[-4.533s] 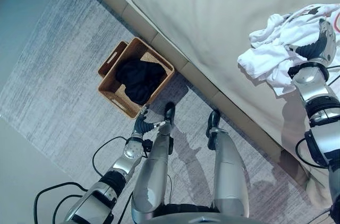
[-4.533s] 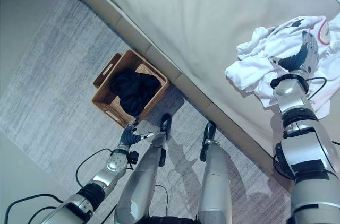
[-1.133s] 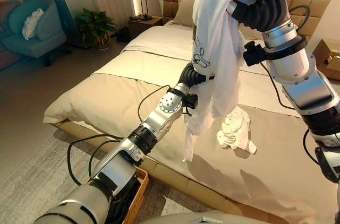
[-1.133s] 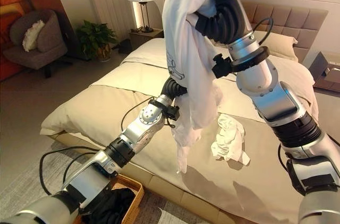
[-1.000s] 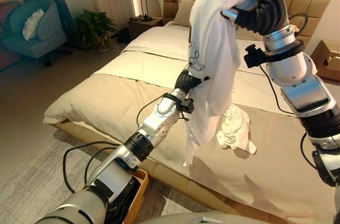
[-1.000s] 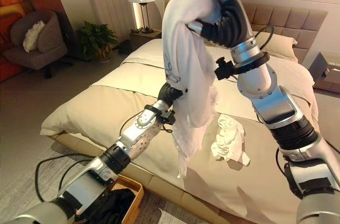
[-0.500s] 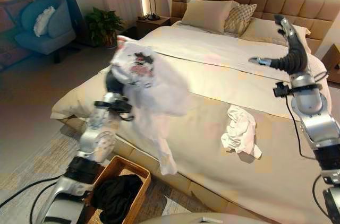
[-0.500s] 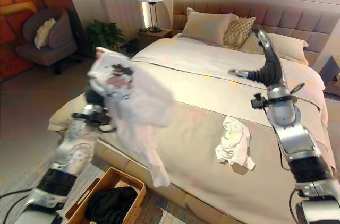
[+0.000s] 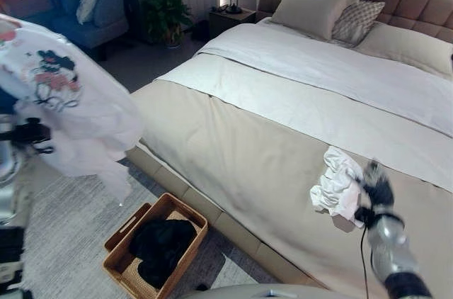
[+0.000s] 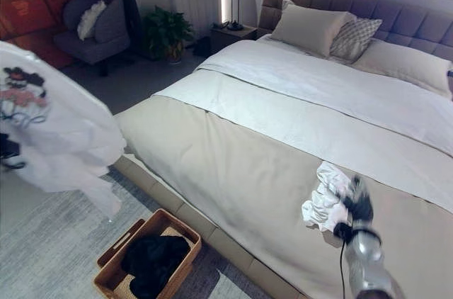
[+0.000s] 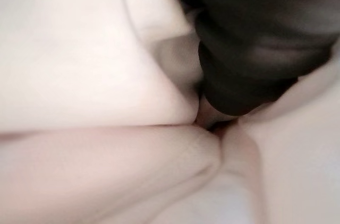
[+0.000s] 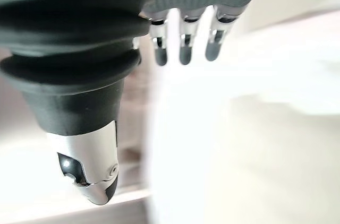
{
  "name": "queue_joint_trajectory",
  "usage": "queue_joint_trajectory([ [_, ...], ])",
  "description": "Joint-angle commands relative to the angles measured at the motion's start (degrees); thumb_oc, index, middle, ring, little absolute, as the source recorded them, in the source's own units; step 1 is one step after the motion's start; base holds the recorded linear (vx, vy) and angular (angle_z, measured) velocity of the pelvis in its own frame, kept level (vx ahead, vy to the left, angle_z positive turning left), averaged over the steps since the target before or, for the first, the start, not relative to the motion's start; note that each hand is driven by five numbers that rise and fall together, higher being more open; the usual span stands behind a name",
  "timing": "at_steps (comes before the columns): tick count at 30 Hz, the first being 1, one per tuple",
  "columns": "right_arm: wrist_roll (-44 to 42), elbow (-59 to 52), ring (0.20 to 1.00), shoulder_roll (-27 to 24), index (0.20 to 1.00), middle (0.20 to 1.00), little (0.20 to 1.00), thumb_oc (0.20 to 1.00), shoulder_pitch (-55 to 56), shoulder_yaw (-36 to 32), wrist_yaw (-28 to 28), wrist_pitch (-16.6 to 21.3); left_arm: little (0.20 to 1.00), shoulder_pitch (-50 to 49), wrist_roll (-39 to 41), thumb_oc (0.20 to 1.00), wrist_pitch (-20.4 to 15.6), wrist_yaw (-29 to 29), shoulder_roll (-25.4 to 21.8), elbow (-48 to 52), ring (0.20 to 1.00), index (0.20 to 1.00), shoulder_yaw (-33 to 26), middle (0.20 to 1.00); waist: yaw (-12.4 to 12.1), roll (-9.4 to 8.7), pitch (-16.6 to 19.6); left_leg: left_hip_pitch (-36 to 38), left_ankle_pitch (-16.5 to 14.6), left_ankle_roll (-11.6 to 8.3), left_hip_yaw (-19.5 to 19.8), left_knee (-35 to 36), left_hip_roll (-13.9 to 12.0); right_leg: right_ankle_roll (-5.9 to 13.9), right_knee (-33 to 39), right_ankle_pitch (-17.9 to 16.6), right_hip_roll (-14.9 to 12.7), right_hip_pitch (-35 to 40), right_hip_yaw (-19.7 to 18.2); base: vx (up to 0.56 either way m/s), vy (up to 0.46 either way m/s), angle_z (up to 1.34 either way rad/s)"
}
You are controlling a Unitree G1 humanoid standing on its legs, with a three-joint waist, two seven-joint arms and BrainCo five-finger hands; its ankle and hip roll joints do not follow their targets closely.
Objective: Pick up clothes into the bucket
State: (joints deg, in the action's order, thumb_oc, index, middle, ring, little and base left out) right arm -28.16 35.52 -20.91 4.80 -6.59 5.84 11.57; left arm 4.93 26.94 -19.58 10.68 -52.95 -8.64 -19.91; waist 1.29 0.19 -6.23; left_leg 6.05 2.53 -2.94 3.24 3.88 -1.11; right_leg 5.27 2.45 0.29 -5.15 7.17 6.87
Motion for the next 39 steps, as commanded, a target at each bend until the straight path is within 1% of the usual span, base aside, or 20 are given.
queue_joint_trajectory([
  [1, 3.4, -2.2, 1.000, 0.2, 1.000, 1.000, 1.000, 1.000, -2.7, 1.0, 0.3, 3.8, 0.200, -0.6, -7.0, 0.200, -3.0, 1.7, -5.2, -0.2, 0.200, 0.200, -2.7, 0.200, 0.7, -2.22, 1.1, -4.1, -5.7, 1.37, -0.9, -8.3, 2.7, 2.12, -6.4, 1.5, -1.9, -3.7, -0.1, -0.06, 0.037, 0.02],
  [2, 6.4, 1.7, 1.000, 1.1, 1.000, 1.000, 1.000, 1.000, -1.7, 0.8, 2.0, 3.7, 0.200, -2.5, -10.7, 0.200, -2.5, 1.8, -6.3, -1.8, 0.200, 0.200, -3.1, 0.200, 0.6, -1.84, 0.4, -4.7, -5.5, 1.43, -0.7, -8.3, 2.8, 2.16, -6.4, 1.3, -2.0, -4.2, 0.1, -0.03, 0.033, 0.03],
  [4, 9.1, 4.3, 1.000, 1.4, 1.000, 1.000, 1.000, 1.000, -1.7, 0.9, 3.2, 3.7, 0.200, -3.4, -11.7, 0.200, -2.5, 2.2, -6.9, -3.0, 0.200, 0.200, -3.4, 0.200, 0.7, -1.74, 0.1, -5.1, -5.3, 1.44, -0.6, -8.2, 2.8, 2.22, -6.5, 1.3, -2.1, -4.6, 0.3, -0.05, 0.032, 0.03],
  [5, 14.0, 8.8, 1.000, 0.0, 1.000, 1.000, 1.000, 1.000, -1.7, 4.5, 2.3, 2.5, 0.200, -4.0, -10.6, 0.200, -2.4, 1.3, -6.4, -7.3, 0.200, 0.200, -2.6, 0.200, 0.8, -1.72, -1.1, -5.9, -4.8, 1.48, -0.6, -7.8, 2.8, 2.30, -6.7, 1.0, -2.1, -5.8, 0.4, -0.06, 0.022, 0.00],
  [6, 14.0, 9.0, 1.000, -0.1, 1.000, 1.000, 1.000, 1.000, -1.9, 4.5, 2.3, 2.5, 0.200, -3.9, -10.5, 0.200, -2.5, 1.2, -6.4, -7.5, 0.200, 0.200, -2.6, 0.200, 0.8, -1.68, -1.0, -5.9, -4.8, 1.48, -0.5, -7.8, 2.8, 2.30, -6.8, 1.0, -2.1, -5.9, 0.4, -0.13, 0.047, -0.02],
  [8, 18.7, 11.2, 1.000, -2.3, 1.000, 1.000, 1.000, 1.000, -2.2, 8.2, 1.7, 1.8, 0.200, -3.3, -10.6, 0.200, -2.8, 1.0, -5.4, -10.7, 0.200, 0.200, -0.9, 0.200, 0.9, -2.01, -3.0, -7.5, -4.3, 1.58, -0.7, -7.8, 2.9, 2.46, -7.5, 0.5, -2.1, -8.1, 0.1, -0.12, 0.038, -0.03],
  [10, 18.9, 12.6, 1.000, -2.7, 1.000, 1.000, 1.000, 1.000, -2.5, 8.6, 1.5, 1.8, 0.200, -3.1, -10.8, 0.200, -2.7, 0.9, -5.1, -11.4, 0.200, 0.200, -0.3, 0.200, 0.9, -2.19, -3.5, -8.4, -4.3, 1.63, -0.6, -8.2, 2.9, 2.47, -7.9, 0.4, -2.1, -8.9, -0.1, -0.08, 0.029, -0.02],
  [11, 19.8, 15.4, 1.000, -2.7, 1.000, 1.000, 1.000, 1.000, -3.0, 9.9, 1.7, 1.3, 0.200, -2.5, -11.5, 0.200, -2.4, 1.6, -3.6, -13.6, 0.200, 0.200, 1.2, 0.200, 1.0, -2.59, -5.2, -9.8, -4.3, 1.73, -0.6, -9.3, 3.1, 2.49, -8.5, 0.2, -2.1, -10.1, -0.5, -0.06, 0.034, -0.01],
  [12, 19.8, 15.5, 1.000, -2.7, 1.000, 1.000, 1.000, 1.000, -3.1, 9.9, 1.7, 1.4, 0.200, -2.4, -11.5, 0.200, -2.4, 1.7, -3.5, -13.6, 0.200, 0.200, 1.2, 0.200, 0.9, -2.57, -5.2, -10.0, -4.4, 1.74, -0.6, -9.5, 3.1, 2.50, -8.6, 0.2, -2.1, -10.2, -0.5, -0.08, 0.053, -0.03],
  [16, 20.5, 18.0, 1.000, -2.5, 1.000, 1.000, 1.000, 1.000, -2.9, 11.1, 1.8, 1.2, 0.200, -1.5, -13.1, 0.200, -2.2, 2.6, -1.4, -15.7, 0.200, 0.200, 3.8, 0.200, 0.9, -3.26, -8.1, -13.0, -4.7, 1.89, -0.4, -12.0, 3.4, 2.38, -9.8, 0.1, -2.2, -12.8, -1.1, -0.06, 0.028, -0.01],
  [19, 20.3, 17.2, 1.000, -2.7, 1.000, 1.000, 1.000, 1.000, -3.0, 11.4, 2.1, 1.6, 0.200, -0.9, -13.5, 0.200, -2.2, 3.6, -0.3, -17.8, 0.200, 0.200, 4.7, 0.200, 1.0, -4.06, -10.3, -16.0, -5.4, 2.03, -0.5, -15.1, 3.3, 2.21, -11.4, 0.0, -2.2, -15.2, -1.9, -0.06, 0.030, -0.02],
  [24, 19.1, 15.7, 1.000, -2.9, 1.000, 1.000, 1.000, 1.000, -4.3, 13.0, 2.8, 2.9, 0.200, 1.2, -15.8, 0.200, -1.8, 6.3, 0.4, -21.0, 0.200, 0.200, 7.6, 0.200, 1.3, -5.49, -14.6, -22.9, -8.7, 2.64, -0.9, -24.3, 2.8, 1.55, -16.4, 0.7, -2.4, -20.9, -4.1, -0.07, 0.037, -0.10],
  [25, 19.0, 14.0, 1.000, -3.3, 1.000, 1.000, 1.000, 1.000, -5.3, 14.0, 3.3, 3.5, 0.200, 2.6, -16.6, 0.200, -1.6, 8.1, 0.9, -22.3, 0.200, 0.200, 8.6, 0.200, 1.5, -5.99, -16.3, -25.7, -9.4, 2.92, -0.9, -26.8, 2.4, 1.34, -18.1, 1.0, -2.1, -23.5, -5.2, -0.07, 0.036, -0.11],
  [26, 19.0, 14.0, 1.000, -3.3, 1.000, 1.000, 1.000, 1.000, -5.3, 13.9, 3.4, 3.5, 0.200, 2.7, -16.6, 0.200, -1.7, 8.1, 0.9, -22.4, 0.200, 0.200, 8.7, 0.200, 1.4, -5.96, -16.2, -25.9, -9.5, 2.92, -1.0, -27.0, 2.4, 1.33, -18.2, 1.1, -2.1, -23.7, -5.2, -0.11, 0.055, -0.23],
  [27, 18.6, 13.6, 1.000, -3.4, 1.000, 1.000, 1.000, 1.000, -6.5, 15.0, 4.1, 4.1, 0.200, 4.9, -17.1, 0.200, -1.4, 9.8, 1.4, -23.5, 0.200, 0.200, 10.1, 0.200, 1.6, -6.24, -17.7, -28.3, -9.7, 3.17, -0.8, -28.4, 2.5, 1.09, -19.9, 1.5, -2.1, -26.2, -5.5, -0.05, 0.032, -0.19],
  [28, 18.6, 13.7, 1.000, -3.4, 1.000, 1.000, 1.000, 1.000, -6.6, 14.9, 4.1, 4.1, 0.200, 5.1, -17.1, 0.200, -1.5, 9.8, 1.4, -23.5, 0.200, 0.200, 10.2, 0.200, 1.5, -6.21, -17.6, -28.5, -9.8, 3.17, -0.8, -28.6, 2.5, 1.09, -20.1, 1.6, -2.0, -26.4, -5.5, -0.09, 0.035, -0.20],
  [31, 17.8, 11.3, 1.000, -3.5, 1.000, 1.000, 1.000, 1.000, -8.3, 16.2, 5.4, 4.7, 0.200, 9.8, -17.8, 0.200, -0.8, 12.4, 1.3, -25.6, 0.200, 0.200, 13.3, 0.200, 1.8, -6.51, -20.1, -32.7, -9.9, 3.22, -0.5, -30.7, 2.5, 0.82, -22.8, 2.4, -1.8, -30.4, -5.2, -0.09, 0.009, 0.00],
  [35, 16.9, 9.0, 1.000, -3.5, 1.000, 1.000, 1.000, 1.000, -10.7, 17.7, 7.2, 5.6, 0.200, 15.8, -20.2, 0.200, 0.3, 15.6, 0.0, -27.0, 0.200, 0.200, 16.8, 0.200, 2.2, -7.40, -22.8, -38.2, -9.8, 3.14, -0.5, -33.3, 2.4, 0.85, -25.0, 2.5, -1.8, -35.4, -4.5, -0.10, 0.005, 0.05],
  [36, 16.7, 8.2, 1.000, -3.5, 1.000, 1.000, 1.000, 1.000, -11.5, 18.4, 8.1, 6.1, 0.200, 18.4, -20.4, 0.200, 0.6, 17.1, -0.4, -27.8, 0.200, 0.200, 18.2, 0.200, 2.6, -8.06, -23.6, -41.5, -10.0, 3.17, -0.2, -35.0, 2.3, 1.02, -25.7, 2.1, -1.8, -38.2, -4.1, -0.07, 0.001, 0.06],
  [39, 16.5, 6.2, 1.000, -3.8, 1.000, 1.000, 1.000, 1.000, -12.1, 19.2, 8.8, 6.6, 0.200, 21.0, -20.4, 0.200, 1.0, 18.2, -1.3, -28.8, 0.200, 0.200, 19.6, 0.200, 3.1, -8.76, -23.6, -45.2, -10.3, 3.14, -0.1, -36.9, 2.1, 1.10, -26.3, 1.9, -1.5, -41.5, -4.1, -0.05, 0.003, 0.05],
])
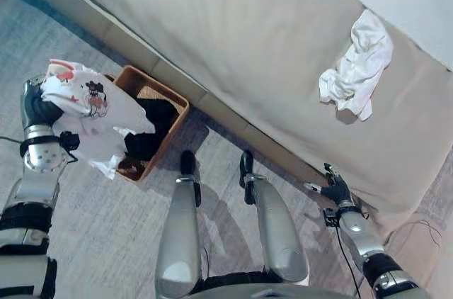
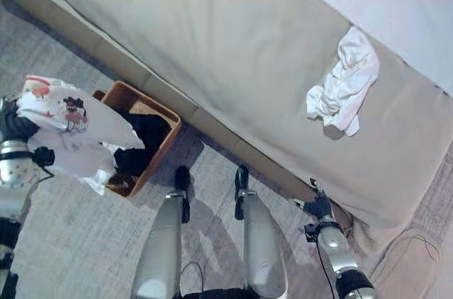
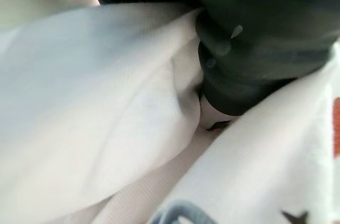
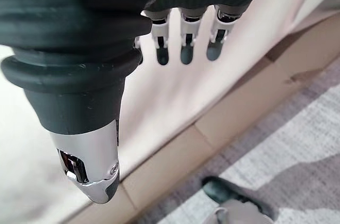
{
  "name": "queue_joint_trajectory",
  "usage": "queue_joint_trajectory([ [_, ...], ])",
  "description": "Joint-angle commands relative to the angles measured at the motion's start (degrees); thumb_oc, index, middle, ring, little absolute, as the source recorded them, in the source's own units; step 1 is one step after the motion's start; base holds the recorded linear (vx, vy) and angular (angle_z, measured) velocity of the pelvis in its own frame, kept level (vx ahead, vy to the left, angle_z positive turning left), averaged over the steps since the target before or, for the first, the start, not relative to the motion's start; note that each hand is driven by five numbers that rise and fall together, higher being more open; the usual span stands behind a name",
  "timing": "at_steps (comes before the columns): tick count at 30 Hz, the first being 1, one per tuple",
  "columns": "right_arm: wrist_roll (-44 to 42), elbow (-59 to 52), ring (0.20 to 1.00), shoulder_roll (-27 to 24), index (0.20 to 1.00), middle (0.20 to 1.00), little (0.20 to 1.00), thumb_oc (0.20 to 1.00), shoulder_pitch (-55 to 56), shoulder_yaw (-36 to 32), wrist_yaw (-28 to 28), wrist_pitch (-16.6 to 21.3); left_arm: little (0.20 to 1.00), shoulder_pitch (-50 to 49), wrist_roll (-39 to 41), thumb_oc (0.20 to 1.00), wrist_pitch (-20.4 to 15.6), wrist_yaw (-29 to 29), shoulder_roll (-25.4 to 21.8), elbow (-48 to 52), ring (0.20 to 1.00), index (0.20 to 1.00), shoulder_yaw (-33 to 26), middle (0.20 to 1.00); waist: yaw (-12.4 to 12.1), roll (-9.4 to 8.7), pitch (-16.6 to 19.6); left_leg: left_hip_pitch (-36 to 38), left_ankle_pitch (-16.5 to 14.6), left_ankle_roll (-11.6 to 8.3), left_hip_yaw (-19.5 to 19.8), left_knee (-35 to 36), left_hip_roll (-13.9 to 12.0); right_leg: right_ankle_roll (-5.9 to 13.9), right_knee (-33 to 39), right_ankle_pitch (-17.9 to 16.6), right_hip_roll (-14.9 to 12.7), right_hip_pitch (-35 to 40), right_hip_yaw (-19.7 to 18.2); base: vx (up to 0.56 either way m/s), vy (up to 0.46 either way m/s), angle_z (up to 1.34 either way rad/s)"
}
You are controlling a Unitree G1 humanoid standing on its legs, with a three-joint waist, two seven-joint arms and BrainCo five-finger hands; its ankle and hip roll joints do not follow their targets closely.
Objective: Pick up clothes into the bucket
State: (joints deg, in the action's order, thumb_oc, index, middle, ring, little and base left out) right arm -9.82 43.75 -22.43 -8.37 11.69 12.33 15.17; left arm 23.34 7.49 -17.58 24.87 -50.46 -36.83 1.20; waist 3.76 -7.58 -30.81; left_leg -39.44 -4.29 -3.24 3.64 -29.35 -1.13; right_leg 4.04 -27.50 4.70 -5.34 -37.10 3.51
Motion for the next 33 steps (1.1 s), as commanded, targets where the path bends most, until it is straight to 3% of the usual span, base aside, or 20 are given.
queue_joint_trajectory([
  [1, -2.2, -2.1, 1.000, -2.2, 1.000, 1.000, 1.000, 1.000, 0.9, 1.2, 2.8, 3.2, 0.200, 3.4, -0.6, 0.200, -0.9, 4.4, -4.1, -1.3, 0.200, 0.200, -1.0, 0.200, 0.9, -1.31, 1.0, -0.9, -3.6, 3.48, -0.4, -4.2, 2.1, 2.38, 3.4, -2.6, -1.1, 1.6, -0.8, 0.00, 0.000, 0.00],
  [5, -2.3, -2.9, 1.000, -2.5, 1.000, 1.000, 1.000, 1.000, 0.4, 2.4, 4.1, 3.7, 0.200, 7.9, -0.2, 0.200, 0.1, 5.0, -5.4, -3.9, 0.200, 0.200, 2.0, 0.200, 1.6, -2.39, 1.0, -6.9, -4.1, 3.58, -0.1, -6.9, 1.8, 2.45, 2.0, -2.8, -0.9, -3.7, -0.5, -0.02, 0.007, -0.03],
  [6, -2.4, -3.3, 1.000, -2.5, 1.000, 1.000, 1.000, 1.000, 0.3, 2.5, 4.4, 3.8, 0.395, 8.8, -0.4, 0.395, 0.4, 5.1, -5.8, -4.7, 0.395, 0.395, 2.7, 0.395, 1.8, -2.54, 1.0, -8.1, -4.2, 3.63, 0.0, -7.4, 1.9, 2.49, 1.8, -2.9, -0.9, -4.8, -0.5, -0.02, 0.004, 0.04],
  [7, -2.7, -3.5, 1.000, -2.5, 1.000, 1.000, 1.000, 1.000, 0.1, 2.6, 4.7, 4.0, 0.915, 10.2, -0.7, 0.915, 1.3, 5.1, -5.9, -6.0, 0.915, 0.915, 3.6, 0.915, 2.1, -2.74, 1.0, -9.6, -4.3, 3.68, 0.2, -8.0, 1.9, 2.48, 1.6, -2.9, -1.0, -6.0, -0.5, 0.07, 0.004, 0.05],
  [8, -3.1, -3.5, 1.000, -2.4, 1.000, 1.000, 1.000, 1.000, 0.1, 3.2, 5.2, 3.8, 1.000, 12.3, -1.0, 1.000, 3.8, 4.4, -5.2, -9.7, 1.000, 1.000, 5.5, 1.000, 2.4, -3.06, 1.0, -10.2, -6.5, 3.61, 0.6, -9.2, 1.8, 2.82, 0.9, -1.4, -0.5, -6.5, -0.4, -0.01, 0.002, 0.06],
  [9, -3.1, -3.6, 1.000, -2.4, 1.000, 1.000, 1.000, 1.000, -0.2, 2.9, 5.2, 3.8, 1.000, 12.9, -1.0, 1.000, 3.8, 4.4, -5.3, -9.8, 1.000, 1.000, 5.7, 1.000, 2.5, -3.18, 1.0, -11.6, -4.4, 3.79, 0.2, -8.7, 2.0, 2.45, 1.6, -3.1, -0.8, -7.7, -0.1, 0.09, -0.007, 0.01],
  [10, -3.6, -3.2, 1.000, -2.1, 1.000, 1.000, 1.000, 1.000, -0.2, 3.6, 5.7, 3.3, 1.000, 15.1, -1.0, 1.000, 6.2, 3.2, -4.3, -12.8, 1.000, 1.000, 7.4, 1.000, 2.4, -3.34, 1.0, -11.7, -6.7, 3.76, 0.8, -9.7, 1.5, 2.89, 1.1, -1.5, -0.3, -7.7, -0.3, 0.00, 0.000, 0.00],
  [15, -3.8, -5.3, 1.000, -2.2, 1.000, 1.000, 1.000, 1.000, -0.7, 3.5, 6.5, 2.8, 1.000, 17.0, -1.8, 1.000, 9.3, 1.5, -2.4, -17.4, 1.000, 1.000, 8.9, 1.000, 2.5, -3.88, 1.0, -12.4, -6.6, 3.84, 0.8, -9.3, 1.4, 3.07, 2.4, -2.3, -0.1, -8.5, -0.2, 0.02, -0.002, -0.01],
  [16, -3.8, -6.5, 1.000, -2.5, 1.000, 1.000, 1.000, 1.000, -0.9, 3.3, 6.9, 3.0, 1.000, 17.0, -6.1, 1.000, 11.0, 0.8, -2.8, -18.5, 1.000, 1.000, 10.5, 1.000, 2.6, -3.89, 1.0, -12.6, -6.6, 3.89, 0.7, -9.3, 1.4, 3.04, 2.6, -2.5, -0.1, -8.7, -0.2, -0.07, 0.019, -0.05],
  [17, -2.8, -9.7, 1.000, -3.3, 1.000, 1.000, 1.000, 1.000, -1.2, 2.9, 6.6, 3.5, 1.000, 16.9, -13.7, 1.000, 13.0, 1.0, -3.5, -17.6, 1.000, 1.000, 12.2, 1.000, 3.1, -4.46, 1.0, -14.0, -4.4, 4.15, 0.0, -8.5, 1.6, 2.77, 3.7, -4.5, -0.3, -10.2, -0.2, -0.07, 0.019, -0.03],
  [18, -2.8, -9.7, 1.000, -3.3, 1.000, 1.000, 1.000, 1.000, -1.2, 2.9, 6.6, 3.5, 1.000, 16.9, -13.7, 1.000, 13.0, 1.0, -3.5, -17.6, 1.000, 1.000, 12.2, 1.000, 3.1, -4.47, 1.0, -14.0, -4.4, 4.15, 0.0, -8.5, 1.6, 2.77, 3.7, -4.5, -0.3, -10.2, -0.2, 0.00, 0.000, 0.00],
  [19, -2.6, -11.0, 1.000, -3.7, 1.000, 1.000, 1.000, 1.000, -0.8, 2.9, 6.2, 3.9, 1.000, 15.1, -13.7, 1.000, 13.8, 0.1, -1.9, -19.3, 1.000, 1.000, 11.2, 1.000, 2.9, -4.47, 1.0, -12.5, -6.6, 4.01, 0.3, -9.1, 1.3, 3.12, 3.3, -2.8, 0.2, -8.9, -0.6, 0.00, 0.000, 0.00],
  [21, -2.2, -14.0, 1.000, -4.7, 1.000, 1.000, 1.000, 1.000, -0.8, 2.2, 5.7, 4.1, 1.000, 13.8, -11.7, 1.000, 13.9, -0.5, -0.2, -21.1, 1.000, 1.000, 8.4, 1.000, 3.3, -4.79, 1.0, -13.2, -4.5, 4.24, -0.4, -8.2, 1.5, 2.70, 4.1, -4.5, -0.2, -9.8, -0.8, 0.01, 0.004, -0.04],
  [22, -2.2, -15.1, 1.000, -5.1, 1.000, 1.000, 1.000, 1.000, 0.0, 2.1, 5.7, 4.3, 1.000, 11.8, -10.6, 1.000, 13.7, -0.7, 0.6, -21.4, 1.000, 1.000, 7.1, 1.000, 2.9, -4.51, 1.0, -11.5, -6.8, 4.08, -0.1, -8.7, 1.3, 3.02, 3.5, -2.6, 0.2, -8.2, -1.1, 0.01, -0.001, -0.12],
  [23, -1.6, -18.9, 1.000, -6.6, 1.000, 1.000, 1.000, 1.000, 0.0, -0.1, 6.1, 4.7, 1.000, 9.4, -7.2, 1.000, 13.3, -1.3, 2.5, -23.1, 1.000, 1.000, 3.4, 1.000, 3.0, -4.65, 1.0, -11.9, -4.5, 4.20, -0.8, -7.5, 1.6, 2.56, 4.4, -4.3, -0.2, -8.9, -1.0, 0.01, -0.001, -0.12],
  [24, -1.6, -18.9, 1.000, -6.6, 1.000, 1.000, 1.000, 1.000, 0.1, 0.0, 6.1, 4.7, 1.000, 9.3, -7.2, 1.000, 13.3, -1.3, 2.6, -23.1, 1.000, 1.000, 3.4, 1.000, 3.1, -4.64, 1.0, -11.9, -4.5, 4.20, -0.8, -7.5, 1.6, 2.56, 4.4, -4.3, -0.2, -8.9, -1.1, -0.07, -0.008, -0.12],
  [25, -1.7, -23.5, 1.000, -8.1, 1.000, 1.000, 1.000, 1.000, 0.7, -2.8, 6.8, 5.4, 1.000, 6.4, -1.4, 1.000, 12.5, -1.4, 4.4, -25.4, 1.000, 1.000, -1.5, 1.000, 3.0, -4.64, 1.0, -10.7, -4.4, 4.06, -1.0, -6.7, 1.5, 2.40, 4.6, -4.1, -0.3, -8.0, -1.1, 0.00, -0.008, -0.08],
  [26, -1.7, -23.7, 1.000, -8.1, 1.000, 1.000, 1.000, 1.000, 0.8, -2.7, 6.8, 5.3, 1.000, 6.2, -1.4, 1.000, 12.5, -1.4, 4.4, -25.3, 1.000, 1.000, -1.6, 1.000, 3.0, -4.62, 1.0, -10.5, -4.4, 4.06, -1.0, -6.6, 1.5, 2.40, 4.7, -4.1, -0.3, -7.9, -1.1, 0.00, -0.013, -0.06],
  [27, -1.4, -27.0, 1.000, -9.9, 1.000, 1.000, 1.000, 1.000, 1.2, -5.4, 7.8, 6.2, 1.000, 4.3, 4.4, 1.000, 11.6, -1.0, 5.5, -27.0, 1.000, 1.000, -5.9, 1.000, 2.9, -4.57, 1.0, -9.4, -4.3, 3.91, -1.2, -5.9, 1.5, 2.33, 5.0, -4.2, -0.3, -6.9, -1.1, 0.00, 0.000, 0.00],
  [33, 2.8, -32.9, 1.000, -14.1, 1.000, 1.000, 1.000, 1.000, 1.9, -13.5, 13.0, 6.9, 1.000, -1.9, 7.6, 1.000, 9.9, 1.7, 7.7, -23.1, 1.000, 1.000, -11.6, 1.000, 2.2, -3.20, 1.0, -6.2, -3.3, 3.45, -1.1, -2.7, 2.0, 2.25, 6.6, -4.4, -0.7, -4.3, -0.9, 0.00, -0.008, 0.01],
])
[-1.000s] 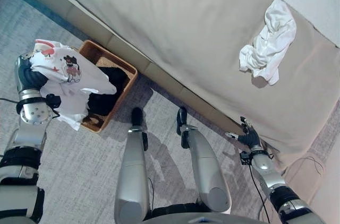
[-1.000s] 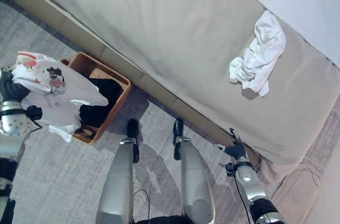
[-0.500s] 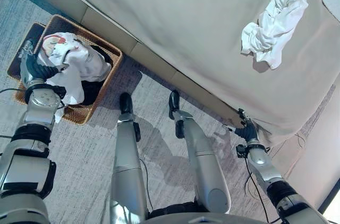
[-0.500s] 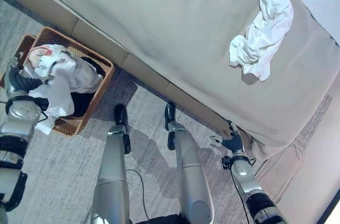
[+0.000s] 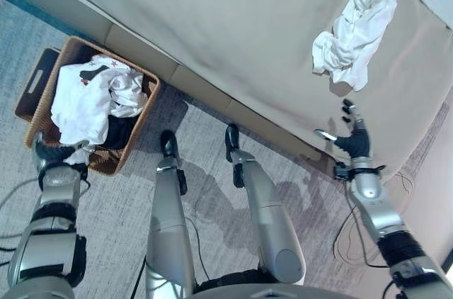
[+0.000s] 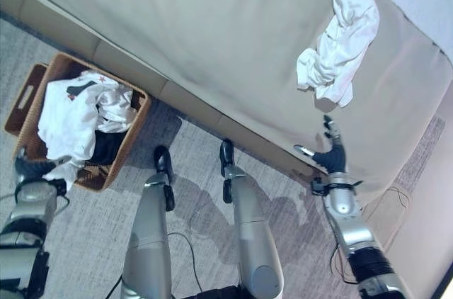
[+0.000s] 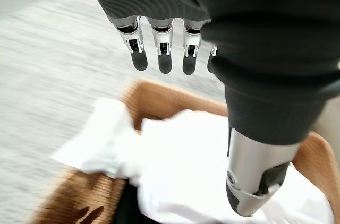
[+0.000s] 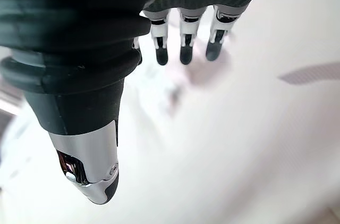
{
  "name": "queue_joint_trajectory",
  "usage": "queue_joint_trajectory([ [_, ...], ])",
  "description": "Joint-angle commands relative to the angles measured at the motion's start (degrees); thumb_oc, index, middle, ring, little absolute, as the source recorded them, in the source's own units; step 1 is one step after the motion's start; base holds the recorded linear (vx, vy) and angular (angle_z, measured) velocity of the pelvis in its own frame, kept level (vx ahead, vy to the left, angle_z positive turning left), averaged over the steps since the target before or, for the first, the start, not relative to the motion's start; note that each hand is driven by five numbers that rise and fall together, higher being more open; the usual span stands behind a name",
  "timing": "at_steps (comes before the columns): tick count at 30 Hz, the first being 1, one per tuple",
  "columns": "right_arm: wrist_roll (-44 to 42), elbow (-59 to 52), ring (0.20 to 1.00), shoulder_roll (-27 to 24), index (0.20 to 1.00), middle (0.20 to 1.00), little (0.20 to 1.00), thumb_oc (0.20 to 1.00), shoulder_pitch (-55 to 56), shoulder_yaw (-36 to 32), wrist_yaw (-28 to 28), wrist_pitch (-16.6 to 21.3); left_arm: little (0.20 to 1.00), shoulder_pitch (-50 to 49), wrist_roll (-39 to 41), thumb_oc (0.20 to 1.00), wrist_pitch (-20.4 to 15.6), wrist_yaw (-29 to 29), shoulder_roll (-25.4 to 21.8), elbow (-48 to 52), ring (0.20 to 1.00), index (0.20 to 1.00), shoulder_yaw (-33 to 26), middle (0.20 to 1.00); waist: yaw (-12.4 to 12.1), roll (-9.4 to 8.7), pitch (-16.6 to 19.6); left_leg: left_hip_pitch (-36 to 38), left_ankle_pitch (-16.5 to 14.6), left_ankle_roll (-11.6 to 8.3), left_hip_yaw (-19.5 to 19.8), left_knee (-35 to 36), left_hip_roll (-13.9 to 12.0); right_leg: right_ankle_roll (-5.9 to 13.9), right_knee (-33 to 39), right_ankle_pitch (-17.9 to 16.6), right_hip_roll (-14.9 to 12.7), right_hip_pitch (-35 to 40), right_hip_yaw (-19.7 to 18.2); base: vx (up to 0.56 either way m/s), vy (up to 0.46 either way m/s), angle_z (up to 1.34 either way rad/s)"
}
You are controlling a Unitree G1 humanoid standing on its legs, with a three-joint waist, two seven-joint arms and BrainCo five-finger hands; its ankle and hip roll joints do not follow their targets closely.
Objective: Pick up clothes into the bucket
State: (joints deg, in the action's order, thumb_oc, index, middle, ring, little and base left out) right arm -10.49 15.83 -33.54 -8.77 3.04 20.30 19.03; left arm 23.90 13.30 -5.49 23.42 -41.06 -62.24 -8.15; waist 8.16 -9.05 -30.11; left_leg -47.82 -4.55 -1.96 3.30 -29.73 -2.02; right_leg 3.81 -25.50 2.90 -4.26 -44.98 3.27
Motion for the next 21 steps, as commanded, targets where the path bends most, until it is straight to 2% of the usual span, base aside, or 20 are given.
queue_joint_trajectory([
  [1, 6.5, -6.9, 1.000, -4.3, 1.000, 1.000, 1.000, 1.000, 0.9, -8.2, 8.6, 2.9, 1.000, -4.7, 2.5, 1.000, -4.0, 5.0, 0.5, 7.2, 1.000, 1.000, -2.9, 1.000, -2.9, -0.70, 0.3, 3.9, -2.3, 1.93, -0.7, -0.1, 3.1, 2.52, 5.5, -2.7, -2.1, 4.9, -0.3, 0.00, 0.000, 0.00],
  [2, 6.6, -7.1, 1.000, -4.3, 1.000, 1.000, 1.000, 1.000, 1.1, -8.2, 8.6, 2.8, 1.000, -4.9, 2.4, 1.000, -3.9, 5.1, 0.6, 7.5, 1.000, 1.000, -2.9, 1.000, -2.9, -0.65, 0.3, 4.1, -2.2, 1.93, -0.6, 0.0, 3.1, 2.52, 5.6, -2.8, -2.1, 5.0, -0.3, 0.01, -0.031, 0.01],
  [3, 7.8, -7.8, 1.000, -4.1, 1.000, 1.000, 1.000, 1.000, 0.5, -9.8, 10.9, 2.8, 1.000, -5.9, 3.2, 1.000, -6.6, 7.1, 2.4, 12.9, 1.000, 1.000, -2.8, 1.000, -3.5, 0.11, 0.3, 5.2, -1.6, 1.74, -0.3, 1.5, 3.4, 2.53, 6.2, -2.8, -2.5, 5.9, 0.1, 0.00, -0.032, 0.07],
  [5, 9.5, -8.1, 1.000, -5.0, 1.000, 1.000, 1.000, 1.000, -1.2, -11.7, 13.1, 2.3, 1.000, -7.8, 3.1, 1.000, -9.0, 7.0, 4.6, 17.3, 1.000, 1.000, -1.5, 1.000, -4.5, 1.28, 0.3, 6.7, -0.8, 1.58, 0.0, 3.3, 3.8, 2.60, 6.5, -2.7, -3.0, 7.3, 0.5, 0.01, -0.061, 0.15],
  [6, 11.7, -7.3, 1.000, -6.5, 1.000, 1.000, 1.000, 1.000, -2.9, -12.1, 14.5, 1.2, 1.000, -8.6, 2.8, 1.000, -10.5, 6.6, 7.3, 19.6, 1.000, 1.000, 0.9, 1.000, -5.4, 2.60, 0.3, 8.9, -0.1, 1.46, 0.5, 5.4, 4.4, 2.53, 6.6, -2.3, -3.5, 9.0, 0.8, 0.03, -0.081, 0.18],
  [8, 12.5, -6.6, 1.000, -7.3, 1.000, 1.000, 1.000, 1.000, -4.0, -12.4, 15.2, 0.7, 1.000, -8.4, 1.4, 1.000, -10.7, 6.2, 8.5, 20.7, 1.000, 1.000, 2.7, 1.000, -5.6, 3.23, 0.3, 10.0, 0.4, 1.40, 0.8, 6.3, 4.8, 2.48, 6.4, -2.0, -3.9, 9.7, 1.0, 0.02, -0.047, 0.21],
  [10, 14.3, -3.6, 1.000, -9.4, 1.000, 1.000, 1.000, 1.000, -6.8, -12.4, 16.4, -0.4, 1.000, -8.2, -2.1, 1.000, -12.5, 6.6, 10.6, 23.4, 1.000, 1.000, 6.4, 1.000, -6.5, 4.37, 0.3, 11.9, 1.0, 1.30, 1.2, 8.0, 5.4, 2.33, 5.8, -1.2, -4.4, 11.0, 1.3, 0.02, -0.075, 0.25],
  [11, 14.0, 0.5, 1.000, -11.2, 1.000, 1.000, 1.000, 1.000, -9.5, -11.0, 16.8, -1.5, 1.000, -7.9, -0.4, 1.000, -14.0, 6.0, 13.6, 24.0, 1.000, 1.000, 8.3, 1.000, -7.3, 5.53, 0.3, 13.7, 1.7, 1.13, 1.7, 9.8, 5.8, 2.13, 5.1, -0.4, -4.8, 12.2, 1.8, 0.03, -0.094, 0.23],
  [12, 14.0, 0.7, 1.000, -11.3, 1.000, 1.000, 1.000, 1.000, -9.7, -10.9, 16.8, -1.4, 1.000, -7.9, -0.4, 1.000, -14.0, 6.0, 13.7, 24.0, 1.000, 1.000, 8.3, 1.000, -7.2, 5.61, 0.3, 13.8, 1.7, 1.13, 1.8, 10.0, 5.8, 2.13, 5.1, -0.4, -4.8, 12.2, 1.8, 0.04, -0.112, 0.31],
  [13, 13.5, 5.9, 1.000, -14.0, 1.000, 1.000, 1.000, 1.000, -13.5, -9.3, 16.9, -3.1, 1.000, -9.0, 1.0, 1.000, -14.5, 2.4, 14.9, 25.3, 1.000, 1.000, 12.0, 1.000, -8.0, 7.38, 0.3, 15.3, 2.6, 0.93, 2.5, 11.8, 6.3, 1.97, 4.4, 0.3, -5.4, 12.9, 2.2, 0.02, -0.050, 0.28],
  [14, 13.4, 6.1, 1.000, -14.2, 1.000, 1.000, 1.000, 1.000, -13.7, -9.2, 16.9, -3.0, 1.000, -9.0, 1.0, 1.000, -14.5, 2.4, 15.0, 25.4, 1.000, 1.000, 11.9, 1.000, -7.9, 7.44, 0.3, 15.4, 2.7, 0.92, 2.6, 11.9, 6.3, 1.96, 4.4, 0.4, -5.4, 12.9, 2.3, 0.02, -0.059, 0.26],
  [17, 11.8, 16.6, 1.000, -18.5, 1.000, 1.000, 1.000, 1.000, -22.1, -4.4, 16.1, -4.6, 1.000, -9.2, -0.1, 1.000, -15.8, -0.6, 15.0, 27.0, 1.000, 1.000, 16.8, 1.000, -9.0, 10.23, 0.3, 16.8, 4.0, 0.63, 2.6, 14.0, 6.6, 1.66, 2.9, 1.5, -6.0, 13.0, 2.3, 0.01, -0.027, 0.24],
  [18, 10.3, 19.9, 1.000, -19.7, 1.000, 1.000, 1.000, 1.000, -25.0, -2.7, 15.2, -4.9, 1.000, -9.2, -0.4, 1.000, -15.8, -1.3, 15.3, 27.1, 1.000, 1.000, 18.5, 1.000, -9.3, 10.91, 0.3, 17.2, 4.5, 0.49, 2.6, 14.8, 6.6, 1.53, 2.6, 1.7, -6.0, 13.1, 2.4, 0.02, -0.075, 0.16],
  [19, 7.2, 26.7, 1.000, -20.9, 1.000, 1.000, 1.000, 1.000, -29.5, 0.0, 14.2, -5.1, 1.000, -9.8, -1.6, 1.000, -15.6, -2.2, 16.0, 27.9, 1.000, 1.000, 21.8, 1.000, -10.1, 12.51, 0.3, 18.2, 5.6, 0.22, 3.0, 16.7, 6.7, 1.31, 1.9, 2.2, -6.3, 13.0, 2.8, 0.02, -0.090, 0.10],
  [21, 4.7, 33.6, 1.000, -22.0, 1.000, 1.000, 1.000, 1.000, -33.7, 3.0, 11.8, -6.2, 1.000, -9.9, -1.7, 1.000, -15.1, -4.0, 15.9, 27.8, 1.000, 1.000, 24.2, 1.000, -10.3, 14.06, 0.3, 19.0, 6.9, -0.19, 3.4, 18.9, 6.7, 1.02, 1.1, 2.8, -6.6, 12.6, 3.2, 0.01, -0.064, 0.07],
])
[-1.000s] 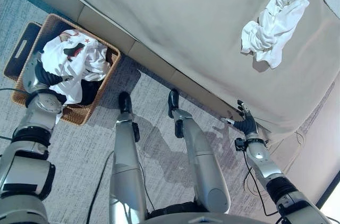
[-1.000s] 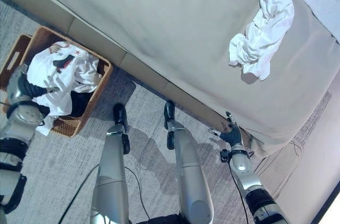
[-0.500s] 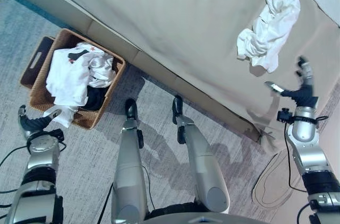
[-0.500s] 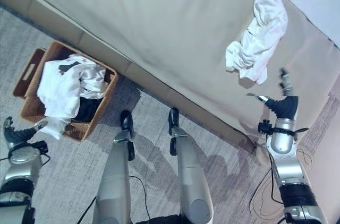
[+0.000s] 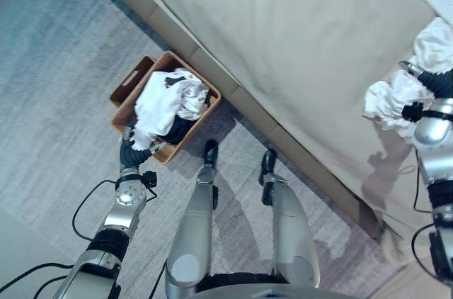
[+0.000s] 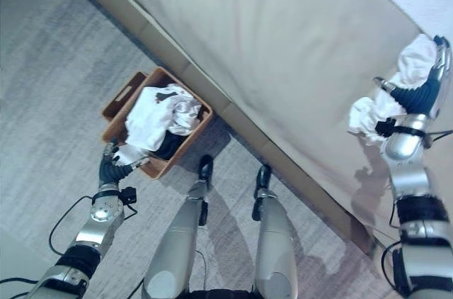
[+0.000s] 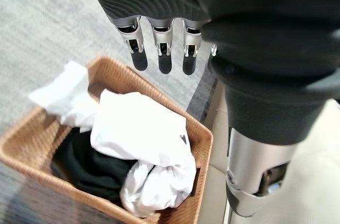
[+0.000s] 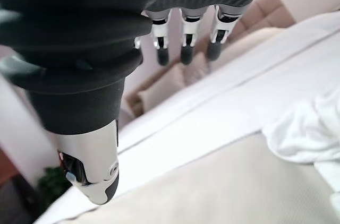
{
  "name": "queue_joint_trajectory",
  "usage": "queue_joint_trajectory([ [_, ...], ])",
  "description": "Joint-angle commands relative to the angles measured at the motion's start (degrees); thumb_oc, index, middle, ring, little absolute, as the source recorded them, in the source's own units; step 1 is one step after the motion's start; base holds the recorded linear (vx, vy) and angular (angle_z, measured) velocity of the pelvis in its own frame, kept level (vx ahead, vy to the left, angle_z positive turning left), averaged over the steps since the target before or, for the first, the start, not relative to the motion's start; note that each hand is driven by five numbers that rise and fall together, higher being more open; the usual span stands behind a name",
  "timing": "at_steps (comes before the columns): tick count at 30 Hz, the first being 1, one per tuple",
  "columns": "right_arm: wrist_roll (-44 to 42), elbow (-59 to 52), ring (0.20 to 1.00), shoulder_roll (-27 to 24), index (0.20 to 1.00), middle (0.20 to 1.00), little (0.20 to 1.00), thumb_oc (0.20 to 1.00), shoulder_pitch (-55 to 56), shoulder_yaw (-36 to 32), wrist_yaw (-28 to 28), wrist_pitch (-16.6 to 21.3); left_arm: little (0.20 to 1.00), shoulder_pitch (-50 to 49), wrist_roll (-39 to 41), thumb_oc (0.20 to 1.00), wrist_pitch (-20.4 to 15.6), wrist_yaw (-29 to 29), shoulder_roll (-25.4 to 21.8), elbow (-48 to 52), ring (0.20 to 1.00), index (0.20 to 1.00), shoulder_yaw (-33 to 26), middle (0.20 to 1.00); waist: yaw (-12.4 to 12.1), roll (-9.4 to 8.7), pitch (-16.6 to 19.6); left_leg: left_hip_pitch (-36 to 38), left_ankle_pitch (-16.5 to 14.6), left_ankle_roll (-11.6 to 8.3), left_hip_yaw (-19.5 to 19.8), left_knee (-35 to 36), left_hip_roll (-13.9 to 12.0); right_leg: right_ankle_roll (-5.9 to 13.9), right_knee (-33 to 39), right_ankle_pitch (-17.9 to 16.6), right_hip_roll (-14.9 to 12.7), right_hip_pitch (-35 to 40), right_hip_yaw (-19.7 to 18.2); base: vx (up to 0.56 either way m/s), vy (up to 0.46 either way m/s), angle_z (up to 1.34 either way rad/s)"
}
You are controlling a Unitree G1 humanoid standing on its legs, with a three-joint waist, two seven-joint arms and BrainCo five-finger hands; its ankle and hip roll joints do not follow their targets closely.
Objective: Pick up clothes into the bucket
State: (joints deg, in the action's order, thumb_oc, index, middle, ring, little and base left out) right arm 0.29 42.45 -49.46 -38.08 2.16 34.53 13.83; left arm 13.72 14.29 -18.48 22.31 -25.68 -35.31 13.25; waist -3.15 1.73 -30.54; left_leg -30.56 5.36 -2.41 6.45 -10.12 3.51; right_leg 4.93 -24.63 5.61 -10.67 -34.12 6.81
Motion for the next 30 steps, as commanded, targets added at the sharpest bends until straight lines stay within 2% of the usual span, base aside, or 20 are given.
queue_joint_trajectory([
  [1, -7.5, 11.5, 1.000, -6.2, 1.000, 1.000, 1.000, 1.000, -6.9, 5.3, -3.1, -1.6, 1.000, 0.5, -3.3, 1.000, -2.0, -2.8, 0.5, 0.7, 1.000, 1.000, 3.5, 1.000, 1.0, 4.15, 0.7, 2.0, -2.2, 0.05, 0.3, 0.4, 1.0, -0.22, -0.1, 0.3, -0.3, 1.4, 0.0, 0.00, -0.052, 0.19],
  [2, -7.3, 15.4, 1.000, -6.6, 1.000, 1.000, 1.000, 1.000, -9.1, 7.7, -4.1, -2.7, 1.000, 0.6, -3.6, 1.000, -2.0, -2.9, 0.2, 0.8, 1.000, 1.000, 4.3, 1.000, 0.8, 4.94, 0.7, 2.0, -1.4, -0.15, 0.5, 1.5, 0.9, -0.37, -0.6, 0.6, -0.3, 0.8, 0.0, 0.00, -0.036, 0.18],
  [3, -7.4, 15.7, 1.000, -6.7, 1.000, 1.000, 1.000, 1.000, -9.5, 8.1, -4.2, -2.6, 1.000, 0.6, -3.7, 1.000, -2.0, -2.9, 0.3, 0.8, 1.000, 1.000, 4.2, 1.000, 1.0, 4.98, 0.7, 1.9, -1.3, -0.16, 0.5, 1.5, 0.9, -0.38, -0.6, 0.7, -0.4, 0.7, 0.0, 0.00, -0.061, 0.14],
  [4, -6.7, 20.0, 1.000, -7.1, 1.000, 1.000, 1.000, 1.000, -12.9, 10.9, -5.1, -3.8, 1.000, 0.6, -3.8, 1.000, -1.7, -3.4, 0.7, 0.1, 1.000, 1.000, 5.0, 1.000, 0.9, 5.96, 0.7, 1.9, -0.3, -0.32, 0.5, 3.0, 0.6, -0.73, -1.3, 1.2, -0.5, -0.3, 0.1, 0.00, -0.036, 0.07],
  [7, -6.1, 21.6, 1.000, -6.9, 1.000, 1.000, 1.000, 1.000, -14.1, 12.3, -5.6, -4.7, 1.000, 0.3, -4.2, 1.000, -1.2, -3.0, 1.5, -0.4, 1.000, 1.000, 5.2, 1.000, 1.2, 6.57, 0.7, 1.7, 0.5, -0.44, 0.4, 4.1, 0.3, -0.90, -1.9, 1.4, -0.2, -1.5, -0.2, 0.01, -0.058, 0.05],
  [9, -6.2, 28.2, 1.000, -6.4, 1.000, 1.000, 1.000, 1.000, -16.3, 14.5, -7.6, -6.0, 1.000, 0.4, -4.1, 1.000, -0.6, -3.2, 3.3, -1.9, 1.000, 1.000, 6.6, 1.000, 1.4, 7.98, 0.7, 0.6, 1.2, -0.52, 0.3, 4.8, 0.2, -1.05, -2.8, 1.5, -0.1, -3.7, -0.8, 0.00, -0.049, -0.02],
  [16, -6.3, 35.3, 1.000, -4.7, 1.000, 1.000, 1.000, 1.000, -18.8, 18.3, -12.7, -7.7, 1.000, 0.8, -3.9, 1.000, 0.6, -3.9, 5.6, -3.7, 1.000, 1.000, 9.1, 1.000, 1.7, 10.05, 0.7, -2.6, 1.9, -0.53, -0.8, 4.7, 0.1, -1.10, -4.9, 1.6, 0.3, -8.8, -2.2, 0.00, -0.031, -0.05],
  [22, -5.2, 37.8, 1.000, -3.9, 1.000, 1.000, 1.000, 1.000, -20.2, 21.1, -18.3, -8.6, 1.000, 2.6, -3.1, 1.000, 1.5, -5.5, 6.4, -4.5, 1.000, 1.000, 9.9, 1.000, 2.1, 10.77, 0.7, -4.3, 2.5, -0.59, -1.3, 4.8, 0.1, -1.18, -5.8, 1.4, 0.5, -10.9, -2.5, -0.01, -0.011, 0.02],
  [23, -5.3, 37.8, 0.824, -3.9, 0.824, 0.824, 0.824, 0.824, -20.2, 21.6, -19.5, -8.6, 1.000, 2.8, -3.0, 1.000, 1.4, -5.7, 6.4, -4.3, 1.000, 1.000, 9.9, 1.000, 2.1, 10.77, 0.7, -4.4, 2.5, -0.56, -1.2, 4.7, 0.2, -1.19, -5.9, 1.4, 0.5, -11.1, -2.5, 0.00, 0.000, 0.00],
  [24, -5.6, 37.9, 0.442, -4.1, 0.442, 0.442, 0.442, 0.442, -20.6, 22.0, -20.3, -8.6, 1.000, 3.0, -2.7, 1.000, 1.5, -5.9, 6.5, -4.3, 1.000, 1.000, 9.9, 1.000, 2.1, 10.72, 0.7, -4.7, 2.5, -0.55, -1.2, 4.5, 0.2, -1.19, -6.0, 1.3, 0.4, -11.2, -2.5, -0.03, -0.030, 0.02],
  [25, -5.7, 37.5, 0.200, -3.7, 0.200, 0.200, 0.200, 0.200, -21.7, 22.8, -20.8, -8.3, 1.000, 3.5, -2.6, 1.000, 1.6, -6.0, 6.6, -4.7, 1.000, 1.000, 9.9, 1.000, 2.1, 10.58, 0.7, -4.8, 2.5, -0.51, -1.1, 4.1, 0.3, -1.22, -6.0, 1.3, 0.5, -11.2, -2.4, 0.00, 0.000, 0.00],
  [30, -6.6, 34.4, 0.200, -3.1, 0.200, 0.200, 0.200, 0.200, -23.6, 24.2, -19.5, -7.4, 1.000, 4.3, -2.4, 1.000, 1.4, -5.6, 6.3, -4.9, 1.000, 1.000, 9.8, 1.000, 2.2, 9.96, 0.7, -5.0, 2.4, -0.49, -1.0, 3.3, 0.4, -1.15, -5.5, 0.9, 0.5, -10.6, -2.2, 0.00, 0.000, 0.00],
])
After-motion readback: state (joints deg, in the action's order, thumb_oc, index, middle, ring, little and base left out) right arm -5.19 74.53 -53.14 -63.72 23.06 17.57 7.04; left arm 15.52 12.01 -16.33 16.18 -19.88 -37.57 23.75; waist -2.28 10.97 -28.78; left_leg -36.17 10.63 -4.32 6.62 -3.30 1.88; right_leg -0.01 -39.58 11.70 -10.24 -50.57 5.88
